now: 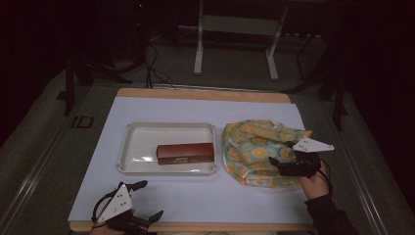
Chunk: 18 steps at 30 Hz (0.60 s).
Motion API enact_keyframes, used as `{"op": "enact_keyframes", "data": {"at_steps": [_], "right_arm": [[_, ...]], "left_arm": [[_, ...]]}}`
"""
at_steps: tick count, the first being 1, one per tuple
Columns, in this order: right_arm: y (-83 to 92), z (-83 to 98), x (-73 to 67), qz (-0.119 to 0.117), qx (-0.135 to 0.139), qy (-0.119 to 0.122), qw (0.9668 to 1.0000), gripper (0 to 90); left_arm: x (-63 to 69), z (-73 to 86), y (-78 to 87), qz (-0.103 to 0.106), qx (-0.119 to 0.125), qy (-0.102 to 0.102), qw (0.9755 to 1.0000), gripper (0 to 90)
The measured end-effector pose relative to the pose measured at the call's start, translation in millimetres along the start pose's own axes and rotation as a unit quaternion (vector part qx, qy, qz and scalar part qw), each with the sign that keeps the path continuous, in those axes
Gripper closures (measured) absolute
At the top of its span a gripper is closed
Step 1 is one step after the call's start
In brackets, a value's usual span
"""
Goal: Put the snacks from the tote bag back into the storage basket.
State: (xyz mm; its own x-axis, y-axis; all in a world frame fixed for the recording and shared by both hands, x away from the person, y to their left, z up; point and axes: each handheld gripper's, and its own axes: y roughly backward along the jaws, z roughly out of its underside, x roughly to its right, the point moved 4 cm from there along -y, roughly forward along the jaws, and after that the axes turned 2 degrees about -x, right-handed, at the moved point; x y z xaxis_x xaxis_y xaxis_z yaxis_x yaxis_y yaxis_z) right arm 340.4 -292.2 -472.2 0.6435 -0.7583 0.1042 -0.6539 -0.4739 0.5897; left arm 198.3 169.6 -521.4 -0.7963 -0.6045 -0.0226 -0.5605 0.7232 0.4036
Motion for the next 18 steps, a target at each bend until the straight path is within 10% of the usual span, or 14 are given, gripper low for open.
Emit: {"op": "enact_keyframes", "data": {"at_steps": [18], "right_arm": [[23.3, 37.6, -14.1, 0.056, 0.046, -0.018, 0.9972, 11.6]], "left_arm": [[1.0, -0.3, -0.9, 0.004, 0.0, -0.001, 1.0, 0.0]]}}
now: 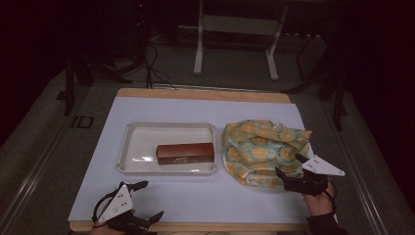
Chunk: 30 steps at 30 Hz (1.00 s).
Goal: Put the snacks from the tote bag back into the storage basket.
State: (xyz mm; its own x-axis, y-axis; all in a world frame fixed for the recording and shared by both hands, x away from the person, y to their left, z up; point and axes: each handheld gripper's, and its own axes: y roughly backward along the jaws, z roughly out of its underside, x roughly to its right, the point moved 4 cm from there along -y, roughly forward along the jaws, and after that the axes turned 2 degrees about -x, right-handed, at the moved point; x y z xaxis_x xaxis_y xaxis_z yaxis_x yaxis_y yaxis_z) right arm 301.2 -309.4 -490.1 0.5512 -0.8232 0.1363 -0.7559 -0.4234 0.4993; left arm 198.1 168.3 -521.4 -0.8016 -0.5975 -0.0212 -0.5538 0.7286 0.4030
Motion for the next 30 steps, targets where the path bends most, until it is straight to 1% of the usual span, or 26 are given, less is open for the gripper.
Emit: {"op": "enact_keyframes", "data": {"at_steps": [2, 4, 5, 6, 7, 8, 10, 12, 14, 15, 20, 21, 27, 30], "right_arm": [[2.2, 4.0, -1.9, 0.008, 0.003, 0.0, 1.0, 11.6], [3.3, 9.0, -4.8, 0.008, 0.005, -0.002, 1.0, 11.5], [3.8, 11.5, -6.0, 0.017, 0.007, 0.003, 0.9998, 11.5], [4.5, 13.8, -7.7, 0.022, 0.008, 0.005, 0.9997, 10.9], [6.6, 16.5, -9.1, 0.033, 0.012, 0.004, 0.9994, 10.8], [8.0, 17.8, -9.9, 0.039, 0.018, 0.001, 0.9991, 10.8], [11.2, 19.9, -11.8, 0.038, 0.026, -0.005, 0.9989, 10.8], [13.4, 19.9, -12.1, 0.047, 0.04, 0.0, 0.9981, 10.8], [13.7, 20.0, -11.0, 0.048, 0.051, -0.002, 0.9976, 10.8], [13.1, 20.5, -10.5, 0.043, 0.051, -0.004, 0.9978, 10.8], [13.0, 22.0, -8.2, 0.044, 0.056, -0.008, 0.9974, 10.8], [13.3, 22.0, -7.9, 0.04, 0.059, -0.009, 0.9974, 10.8], [12.6, 22.3, -7.6, 0.03, 0.065, -0.006, 0.9974, 10.8], [12.2, 22.3, -7.2, 0.034, 0.065, -0.004, 0.9973, 10.8]], "left_arm": [[0.1, 0.0, 0.0, 0.0, 0.0, 0.0, 1.0, 0.0], [0.2, -0.4, 0.2, -0.003, -0.001, -0.004, 1.0, 0.0], [0.3, -1.2, 0.4, -0.008, 0.001, -0.008, 0.9999, 0.0], [0.3, -1.2, 0.4, -0.008, 0.001, -0.008, 0.9999, 0.0], [0.4, -2.4, 0.9, -0.011, 0.005, -0.01, 0.9999, 0.0], [0.3, -2.2, 0.7, -0.01, 0.004, -0.01, 0.9999, 0.0], [-0.1, -1.2, -0.5, -0.008, 0.0, -0.008, 0.9999, 0.0], [-0.4, -0.7, -1.5, -0.006, -0.003, -0.008, 0.9999, 0.0], [-0.4, -0.7, -2.1, -0.005, -0.005, -0.008, 0.9999, 0.0], [-0.1, -0.4, -2.4, -0.004, -0.007, -0.008, 0.9999, 0.0], [0.4, 0.4, -3.5, -0.002, -0.013, -0.01, 0.9999, 0.0], [0.6, 0.6, -3.7, -0.001, -0.014, -0.011, 0.9998, 0.0], [0.6, 1.5, -3.8, -0.002, -0.018, -0.01, 0.9998, 0.0], [0.6, 1.8, -4.5, -0.001, -0.02, -0.011, 0.9997, 0.0]]}}
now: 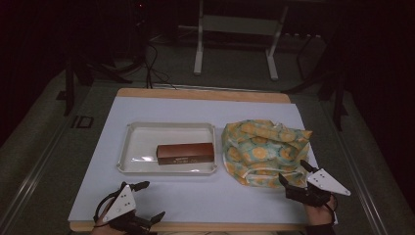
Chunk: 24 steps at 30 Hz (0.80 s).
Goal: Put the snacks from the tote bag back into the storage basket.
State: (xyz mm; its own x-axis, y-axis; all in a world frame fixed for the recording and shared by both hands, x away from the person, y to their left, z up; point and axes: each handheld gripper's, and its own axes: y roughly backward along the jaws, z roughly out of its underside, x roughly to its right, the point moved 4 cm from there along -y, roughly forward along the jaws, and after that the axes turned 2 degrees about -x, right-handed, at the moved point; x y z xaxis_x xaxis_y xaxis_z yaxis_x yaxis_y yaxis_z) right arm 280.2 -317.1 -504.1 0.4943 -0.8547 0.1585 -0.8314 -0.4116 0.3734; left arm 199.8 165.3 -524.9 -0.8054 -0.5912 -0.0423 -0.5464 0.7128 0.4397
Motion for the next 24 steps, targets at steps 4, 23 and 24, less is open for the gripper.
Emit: {"op": "enact_keyframes", "data": {"at_steps": [4, 23, 24], "right_arm": [[-0.8, 1.1, 0.7, -0.002, -0.001, -0.004, 1.0, 10.8], [-5.9, 1.9, -1.8, 0.009, -0.001, 0.005, 0.9999, 10.8], [-6.5, 2.5, -2.5, 0.006, -0.006, 0.004, 1.0, 10.8]], "left_arm": [[0.2, 0.3, -0.3, 0.001, -0.001, 0.002, 1.0, 0.0], [0.1, 2.0, -1.7, 0.003, -0.011, 0.005, 0.9999, 0.0], [0.1, 1.9, -1.8, 0.003, -0.011, 0.006, 0.9999, 0.0]]}}
